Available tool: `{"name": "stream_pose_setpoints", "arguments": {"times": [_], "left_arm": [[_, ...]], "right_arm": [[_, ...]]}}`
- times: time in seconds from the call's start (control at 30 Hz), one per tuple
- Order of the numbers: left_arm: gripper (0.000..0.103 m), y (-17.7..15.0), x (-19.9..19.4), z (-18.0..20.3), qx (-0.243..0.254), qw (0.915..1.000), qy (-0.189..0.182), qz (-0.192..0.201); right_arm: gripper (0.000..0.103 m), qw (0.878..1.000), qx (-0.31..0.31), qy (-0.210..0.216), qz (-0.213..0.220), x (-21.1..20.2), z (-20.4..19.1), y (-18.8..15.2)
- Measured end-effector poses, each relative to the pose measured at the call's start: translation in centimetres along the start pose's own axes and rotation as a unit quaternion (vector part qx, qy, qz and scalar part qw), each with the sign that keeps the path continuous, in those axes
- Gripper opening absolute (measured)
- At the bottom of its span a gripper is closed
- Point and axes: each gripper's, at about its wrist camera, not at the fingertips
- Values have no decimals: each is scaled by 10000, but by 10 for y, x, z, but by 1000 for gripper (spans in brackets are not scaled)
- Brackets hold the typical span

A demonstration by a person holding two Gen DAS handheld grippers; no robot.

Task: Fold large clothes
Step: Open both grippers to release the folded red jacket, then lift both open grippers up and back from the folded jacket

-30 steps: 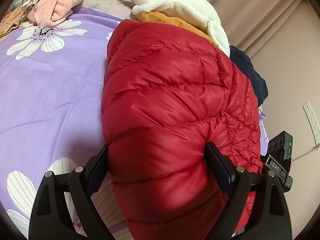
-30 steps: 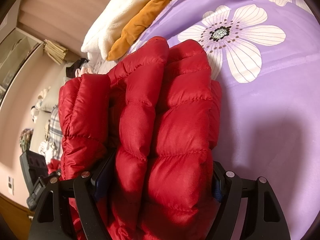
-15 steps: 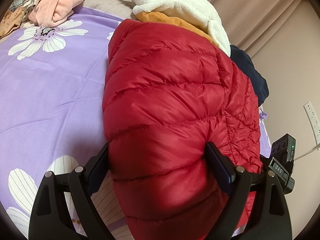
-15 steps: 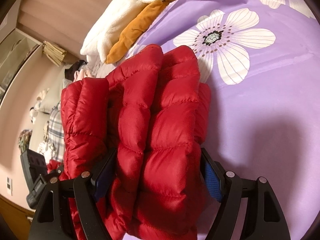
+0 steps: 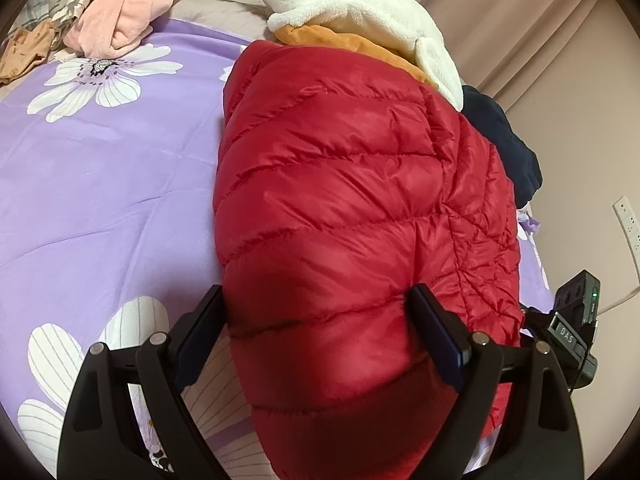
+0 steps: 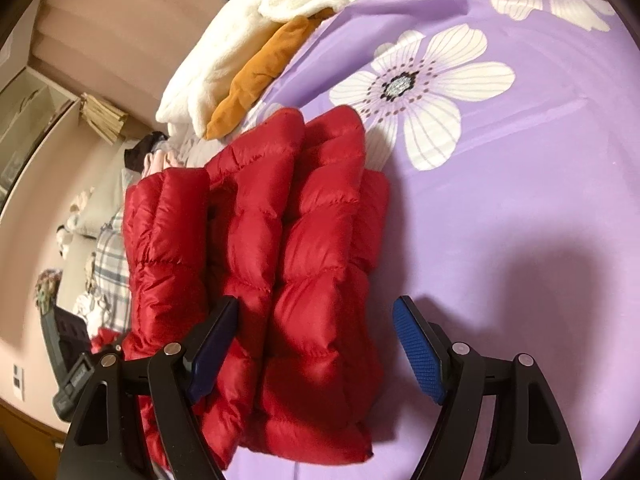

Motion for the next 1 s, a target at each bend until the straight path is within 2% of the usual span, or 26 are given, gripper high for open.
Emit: {"name": "stream_pose_setpoints", "arguments": {"times": [0.33,0.43,0.77,0.87,1.0], "left_arm": [[91,-10,-10,8,168,9998,89,63],[91,-13,-11,9,201,9997,94,49],[91,-20,-16,15,275,9996,98,35],[91,-22,-16,15,275,9996,107,42],[92,-24,-16,15,298,9995,125,59]], "right_arm": [[78,9976,-518,-347,312,-28,-19,-1],[78,9946,-791,-380,550,-38,-34,-2],[78,9782,-1781,-51,1069,-54,-88,-8],[78,9751,-1980,95,991,-50,-98,-14],[78,9713,-2257,87,746,-39,-106,-27]]}}
Point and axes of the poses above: each gripper's, at about its wrist camera, not at the fingertips, and x roughly the way its jaws point, z to its right, y to its top, and after that the axes turned 8 degrees about z, right-handed
